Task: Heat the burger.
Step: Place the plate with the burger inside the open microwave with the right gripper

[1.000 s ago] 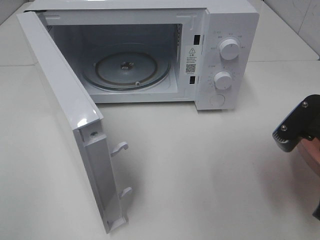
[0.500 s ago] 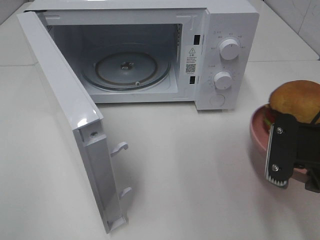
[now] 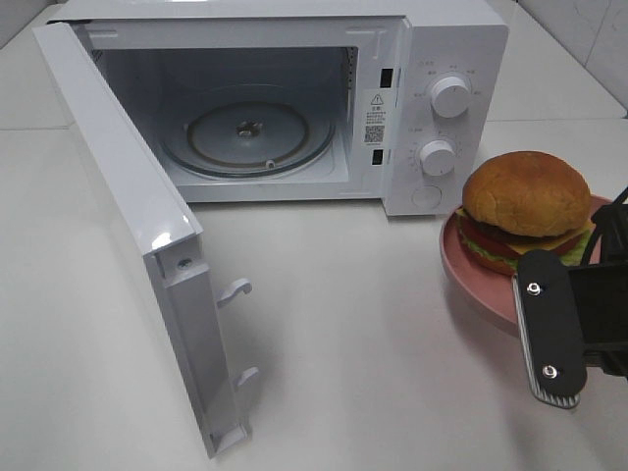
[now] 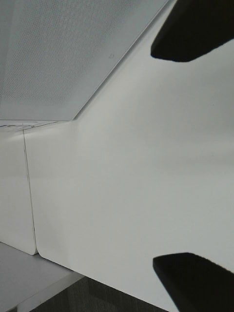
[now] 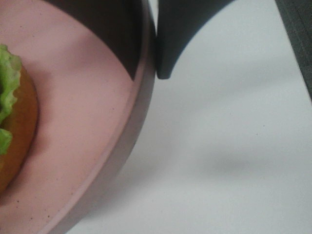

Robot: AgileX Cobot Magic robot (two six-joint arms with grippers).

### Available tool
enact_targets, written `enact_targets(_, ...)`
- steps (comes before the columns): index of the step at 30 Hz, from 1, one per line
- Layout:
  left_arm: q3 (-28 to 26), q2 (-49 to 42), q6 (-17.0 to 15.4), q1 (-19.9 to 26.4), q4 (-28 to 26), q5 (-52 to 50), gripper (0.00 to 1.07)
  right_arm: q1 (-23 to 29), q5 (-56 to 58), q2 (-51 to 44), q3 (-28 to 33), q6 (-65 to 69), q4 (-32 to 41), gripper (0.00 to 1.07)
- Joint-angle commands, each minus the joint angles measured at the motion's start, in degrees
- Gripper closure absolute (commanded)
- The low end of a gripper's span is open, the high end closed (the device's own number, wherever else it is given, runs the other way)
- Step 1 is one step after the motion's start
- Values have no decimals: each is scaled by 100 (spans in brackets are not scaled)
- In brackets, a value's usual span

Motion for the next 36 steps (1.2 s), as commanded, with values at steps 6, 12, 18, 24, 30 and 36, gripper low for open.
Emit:
enact_targets(6, 11, -115, -34, 6, -11, -57, 7, -6, -905, -57, -17, -894, -138, 107)
enact_targets(12, 11, -115, -34, 6, -11, -57, 7, -6, -1278, -52, -17, -2091, 40, 107)
enact_targets(18, 11, -115, -34, 6, -11, -57, 7, -6, -1662, 63, -17, -2876, 286, 107)
enact_targets(24, 11, -115, -34, 6, -11, -57, 7, -6, -2051, 264, -17, -3088, 453, 107)
enact_targets(30, 11, -115, -34, 6, -11, -57, 7, -6, -2504, 716, -172, -3295, 596, 107)
enact_targets(36, 11, -115, -34, 6, -11, -57, 7, -6, -2590, 1163, -619, -3335, 596, 107)
